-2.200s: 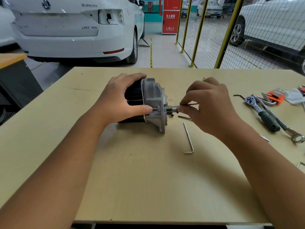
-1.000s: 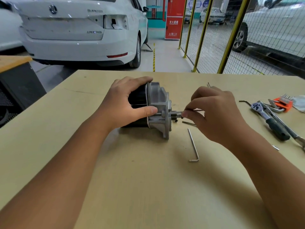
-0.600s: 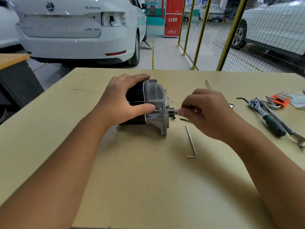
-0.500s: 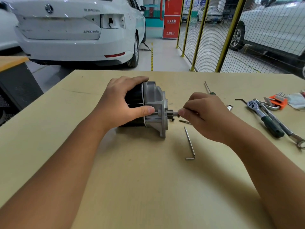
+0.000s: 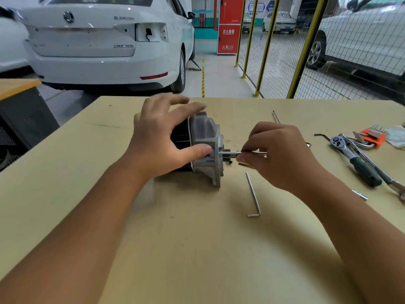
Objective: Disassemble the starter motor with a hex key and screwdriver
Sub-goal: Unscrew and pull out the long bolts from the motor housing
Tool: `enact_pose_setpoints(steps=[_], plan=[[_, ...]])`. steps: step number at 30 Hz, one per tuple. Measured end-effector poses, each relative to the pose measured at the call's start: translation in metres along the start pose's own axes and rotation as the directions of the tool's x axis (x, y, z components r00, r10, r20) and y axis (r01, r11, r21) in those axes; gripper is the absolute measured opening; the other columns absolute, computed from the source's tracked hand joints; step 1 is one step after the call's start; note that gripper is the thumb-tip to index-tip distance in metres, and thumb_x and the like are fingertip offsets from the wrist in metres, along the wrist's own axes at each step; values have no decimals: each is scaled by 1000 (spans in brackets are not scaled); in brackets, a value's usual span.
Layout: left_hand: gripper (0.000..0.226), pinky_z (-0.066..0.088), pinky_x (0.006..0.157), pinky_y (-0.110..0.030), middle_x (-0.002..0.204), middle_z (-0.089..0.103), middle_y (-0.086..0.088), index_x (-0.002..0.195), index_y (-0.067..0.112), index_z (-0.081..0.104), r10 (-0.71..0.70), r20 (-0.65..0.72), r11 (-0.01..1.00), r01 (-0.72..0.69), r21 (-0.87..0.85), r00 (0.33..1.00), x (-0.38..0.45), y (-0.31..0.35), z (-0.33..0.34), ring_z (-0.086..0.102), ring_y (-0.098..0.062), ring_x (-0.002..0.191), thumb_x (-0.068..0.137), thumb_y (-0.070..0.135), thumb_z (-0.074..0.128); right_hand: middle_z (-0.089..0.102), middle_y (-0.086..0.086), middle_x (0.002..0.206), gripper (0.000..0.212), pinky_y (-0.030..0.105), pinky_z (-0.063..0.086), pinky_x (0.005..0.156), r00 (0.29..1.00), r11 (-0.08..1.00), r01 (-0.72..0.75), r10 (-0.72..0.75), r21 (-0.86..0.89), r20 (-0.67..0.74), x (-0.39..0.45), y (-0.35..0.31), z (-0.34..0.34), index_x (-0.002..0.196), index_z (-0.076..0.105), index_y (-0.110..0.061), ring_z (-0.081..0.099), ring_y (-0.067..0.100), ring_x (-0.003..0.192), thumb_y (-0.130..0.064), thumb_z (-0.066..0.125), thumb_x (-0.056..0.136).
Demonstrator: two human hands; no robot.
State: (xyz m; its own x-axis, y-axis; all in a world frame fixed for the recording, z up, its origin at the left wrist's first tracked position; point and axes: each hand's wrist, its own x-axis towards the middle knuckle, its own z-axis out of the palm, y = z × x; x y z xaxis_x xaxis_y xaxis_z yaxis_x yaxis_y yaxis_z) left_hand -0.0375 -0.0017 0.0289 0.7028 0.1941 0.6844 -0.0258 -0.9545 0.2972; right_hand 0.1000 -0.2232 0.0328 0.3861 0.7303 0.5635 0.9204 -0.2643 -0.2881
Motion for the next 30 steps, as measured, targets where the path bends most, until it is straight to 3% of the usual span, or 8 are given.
enact_pose_setpoints(steps=[5,10,13,15,18,21,27,30], plan=[[27,24,111,-69,140,61,2,99,35,82,258,40,949,-261,178,965,-3,35,22,40,-31,146,90,55,66,61,0,78,12,17,38,63,999,999,28,-26,37,-47,0,4,4,82,78,-10,52,-2,69,-20,85,81],[24,17,109,-82,136,65,7,91,25,79,259,104,935,-276,224,960,-7,45,36,40,-31,147,98,40,62,64,1,84,10,25,47,63,998,991,46,-41,126,-43,-4,5,3,90,78,-12,59,7,71,-20,81,84],[17,19,109,-82,132,66,8,88,25,80,242,92,939,-257,230,966,-6,46,35,44,-32,143,94,36,68,65,-5,98,19,28,49,71,975,974,-116,150,197,-167,0,14,-12,99,75,-23,61,9,86,-39,73,89],[14,21,109,-81,132,66,8,88,25,81,235,81,946,-247,211,969,-6,47,34,45,-32,142,91,35,72,67,-6,91,26,29,46,68,911,927,-292,345,237,-225,4,28,-27,91,72,-29,60,7,79,-55,66,89],[12,22,108,-81,131,67,8,87,24,81,229,70,953,-238,186,971,-5,48,33,46,-31,141,90,32,73,69,3,70,51,33,44,57,861,745,-476,503,467,75,2,44,-39,80,74,-16,56,17,58,-65,65,85],[13,22,108,-80,131,68,7,87,24,81,227,63,956,-234,178,972,-6,48,34,48,-32,140,89,32,72,69,12,69,59,31,40,46,831,697,-548,392,462,395,-3,45,-36,80,77,-9,49,23,55,-66,66,74],[17,25,109,-77,131,68,3,88,24,81,236,55,951,-242,191,970,-6,46,33,49,-34,139,90,35,69,65,12,65,40,28,39,48,884,642,-461,274,613,379,-4,46,-36,82,77,-6,43,23,57,-45,72,80],[22,24,110,-76,131,68,4,92,24,82,227,74,953,-237,191,971,-6,45,32,49,-33,139,93,38,65,68,14,66,28,32,40,46,931,727,-354,211,589,299,-5,44,-38,82,78,-9,45,27,52,-37,73,80]])
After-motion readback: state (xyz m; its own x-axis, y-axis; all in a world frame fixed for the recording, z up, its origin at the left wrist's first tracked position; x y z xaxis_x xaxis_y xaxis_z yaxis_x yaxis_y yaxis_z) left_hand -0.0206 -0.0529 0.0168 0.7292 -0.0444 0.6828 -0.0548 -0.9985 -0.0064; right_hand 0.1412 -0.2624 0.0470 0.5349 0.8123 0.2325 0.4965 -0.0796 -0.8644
